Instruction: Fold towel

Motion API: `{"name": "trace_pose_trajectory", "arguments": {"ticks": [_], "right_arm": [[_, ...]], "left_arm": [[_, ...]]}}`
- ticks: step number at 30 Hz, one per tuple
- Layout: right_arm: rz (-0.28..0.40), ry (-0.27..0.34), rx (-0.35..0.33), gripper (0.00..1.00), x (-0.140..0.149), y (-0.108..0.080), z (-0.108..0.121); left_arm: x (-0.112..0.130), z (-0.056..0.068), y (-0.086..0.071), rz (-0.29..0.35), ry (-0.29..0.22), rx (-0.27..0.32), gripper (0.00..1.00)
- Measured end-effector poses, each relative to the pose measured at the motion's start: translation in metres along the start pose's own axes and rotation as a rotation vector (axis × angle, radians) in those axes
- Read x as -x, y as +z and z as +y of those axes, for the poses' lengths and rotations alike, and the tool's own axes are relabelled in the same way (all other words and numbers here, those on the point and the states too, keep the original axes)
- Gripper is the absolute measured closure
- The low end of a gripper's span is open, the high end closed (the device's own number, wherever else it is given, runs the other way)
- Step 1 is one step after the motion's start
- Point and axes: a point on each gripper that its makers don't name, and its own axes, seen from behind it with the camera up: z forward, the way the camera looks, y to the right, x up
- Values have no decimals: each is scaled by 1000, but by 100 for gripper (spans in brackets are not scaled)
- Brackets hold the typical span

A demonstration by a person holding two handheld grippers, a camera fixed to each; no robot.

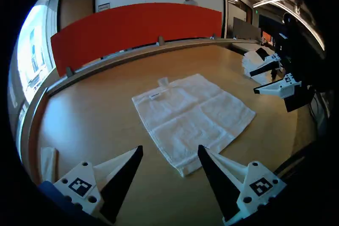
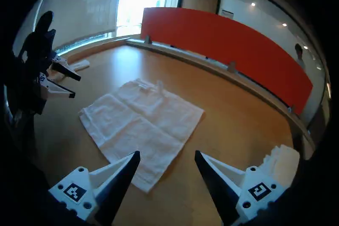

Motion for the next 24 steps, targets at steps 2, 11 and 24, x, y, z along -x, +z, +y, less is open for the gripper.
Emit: {"name": "trace_pose_trajectory", "arguments": {"ticks": [2,11,24], "right_arm": [[-13,-5,-2,0,8,3,-2],[-56,-7,-19,0,33,11,-12],[-122,-19,-49,0,65,17,-22]], "left_arm": [[6,1,3,-10,2,2,4],[29,10,16,-58,7,29,4],[55,17,29,-135,-20,61,4]]}}
